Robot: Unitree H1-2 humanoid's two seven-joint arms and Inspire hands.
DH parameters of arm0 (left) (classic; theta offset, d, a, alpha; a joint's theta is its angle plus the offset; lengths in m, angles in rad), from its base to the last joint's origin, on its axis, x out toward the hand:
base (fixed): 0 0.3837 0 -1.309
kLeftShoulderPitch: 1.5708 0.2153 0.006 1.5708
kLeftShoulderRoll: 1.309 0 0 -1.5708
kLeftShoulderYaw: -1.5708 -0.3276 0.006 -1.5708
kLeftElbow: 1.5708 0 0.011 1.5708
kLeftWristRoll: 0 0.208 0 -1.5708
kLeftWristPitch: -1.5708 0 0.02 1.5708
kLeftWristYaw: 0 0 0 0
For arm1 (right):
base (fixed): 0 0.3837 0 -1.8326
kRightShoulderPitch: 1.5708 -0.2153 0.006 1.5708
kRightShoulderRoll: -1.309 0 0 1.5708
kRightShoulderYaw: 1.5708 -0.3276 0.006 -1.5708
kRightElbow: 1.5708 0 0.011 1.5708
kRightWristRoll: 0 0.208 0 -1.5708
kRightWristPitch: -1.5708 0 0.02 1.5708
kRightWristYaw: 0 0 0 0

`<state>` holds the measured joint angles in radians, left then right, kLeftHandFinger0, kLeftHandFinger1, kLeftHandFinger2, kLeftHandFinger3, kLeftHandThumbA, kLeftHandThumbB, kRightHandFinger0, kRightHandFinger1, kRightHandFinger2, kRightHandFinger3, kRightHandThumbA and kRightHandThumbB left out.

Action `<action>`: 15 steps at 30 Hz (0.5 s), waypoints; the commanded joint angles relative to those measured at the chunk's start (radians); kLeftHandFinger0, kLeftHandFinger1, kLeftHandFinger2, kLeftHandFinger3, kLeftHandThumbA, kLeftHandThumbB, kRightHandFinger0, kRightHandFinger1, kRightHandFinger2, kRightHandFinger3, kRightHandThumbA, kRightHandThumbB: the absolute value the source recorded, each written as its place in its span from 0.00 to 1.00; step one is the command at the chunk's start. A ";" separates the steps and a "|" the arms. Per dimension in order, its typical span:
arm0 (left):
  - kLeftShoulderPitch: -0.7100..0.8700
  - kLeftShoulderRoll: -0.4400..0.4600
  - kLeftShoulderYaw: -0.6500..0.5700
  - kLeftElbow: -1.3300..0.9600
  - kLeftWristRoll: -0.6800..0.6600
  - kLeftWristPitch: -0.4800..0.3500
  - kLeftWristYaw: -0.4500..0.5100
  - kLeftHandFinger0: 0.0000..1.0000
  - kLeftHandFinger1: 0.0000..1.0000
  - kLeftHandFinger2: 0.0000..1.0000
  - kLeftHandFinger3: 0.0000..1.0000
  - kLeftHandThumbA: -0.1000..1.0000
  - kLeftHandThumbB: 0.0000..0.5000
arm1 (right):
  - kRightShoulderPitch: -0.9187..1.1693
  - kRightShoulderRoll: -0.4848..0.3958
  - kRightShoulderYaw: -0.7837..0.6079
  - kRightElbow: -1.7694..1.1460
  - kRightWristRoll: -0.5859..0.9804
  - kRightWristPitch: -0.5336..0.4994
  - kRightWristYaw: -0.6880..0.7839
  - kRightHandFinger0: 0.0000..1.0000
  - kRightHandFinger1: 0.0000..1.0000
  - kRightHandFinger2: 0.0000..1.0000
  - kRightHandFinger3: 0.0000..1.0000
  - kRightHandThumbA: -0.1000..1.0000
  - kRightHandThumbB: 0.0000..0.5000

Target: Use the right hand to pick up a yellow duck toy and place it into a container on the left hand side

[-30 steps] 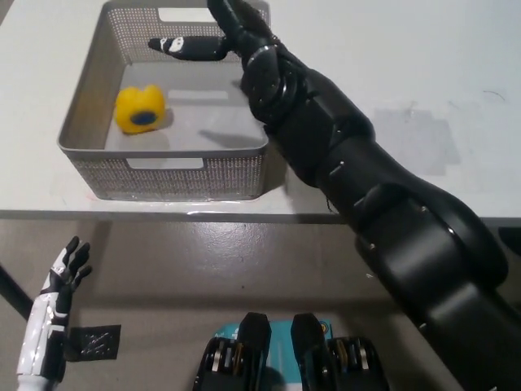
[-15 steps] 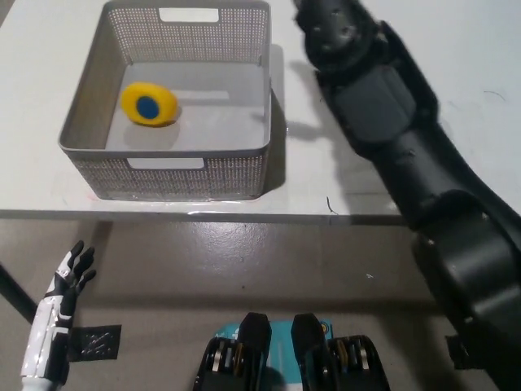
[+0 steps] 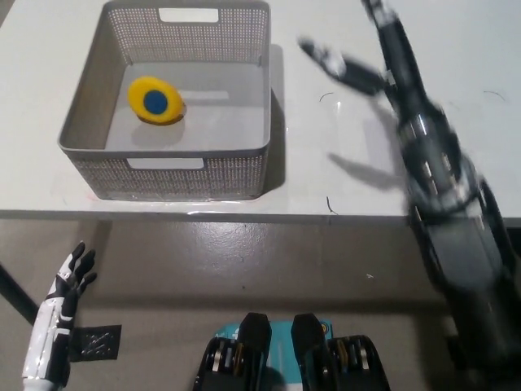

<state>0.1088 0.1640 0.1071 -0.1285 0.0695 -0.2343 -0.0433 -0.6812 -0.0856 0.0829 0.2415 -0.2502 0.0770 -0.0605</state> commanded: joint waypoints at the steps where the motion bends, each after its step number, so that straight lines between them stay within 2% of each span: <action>1: -0.017 0.009 0.007 -0.010 -0.015 0.000 0.006 1.00 1.00 1.00 1.00 1.00 0.00 | 0.486 -0.100 -0.034 -0.810 0.203 -0.178 0.071 1.00 1.00 1.00 1.00 1.00 0.87; 4: -0.025 0.004 0.008 0.000 -0.024 -0.011 0.008 1.00 1.00 1.00 1.00 1.00 0.00 | 0.583 -0.096 0.010 -0.726 0.193 -0.307 0.068 1.00 1.00 1.00 1.00 1.00 0.77; 6: -0.020 0.013 0.014 -0.008 -0.032 -0.004 0.003 1.00 1.00 1.00 1.00 1.00 0.00 | 0.648 -0.080 0.042 -0.647 0.170 -0.353 0.066 1.00 1.00 1.00 1.00 1.00 0.80; 10: -0.030 0.017 0.014 -0.008 -0.048 -0.004 -0.004 1.00 1.00 1.00 1.00 1.00 0.00 | 0.690 -0.052 0.063 -0.508 0.169 -0.406 0.067 1.00 1.00 1.00 1.00 1.00 0.77; 12: -0.030 0.011 0.012 -0.008 -0.060 0.005 -0.006 1.00 1.00 1.00 1.00 1.00 0.00 | 0.686 -0.015 0.077 -0.379 0.157 -0.452 0.055 1.00 1.00 1.00 1.00 1.00 0.80; 14: -0.025 0.009 0.011 -0.007 -0.055 -0.001 -0.003 1.00 1.00 1.00 1.00 1.00 0.00 | 0.686 0.025 0.074 -0.332 0.192 -0.428 0.058 1.00 1.00 1.00 1.00 1.00 0.85; 15: -0.021 0.011 0.011 -0.009 -0.051 -0.002 -0.003 1.00 1.00 1.00 1.00 1.00 0.00 | 0.681 0.048 0.074 -0.289 0.209 -0.426 0.060 1.00 1.00 1.00 1.00 1.00 0.80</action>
<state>0.1055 0.1621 0.1073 -0.1123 0.0598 -0.2337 -0.0434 0.0039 -0.1089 0.1241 -0.0836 -0.1862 -0.0684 -0.0336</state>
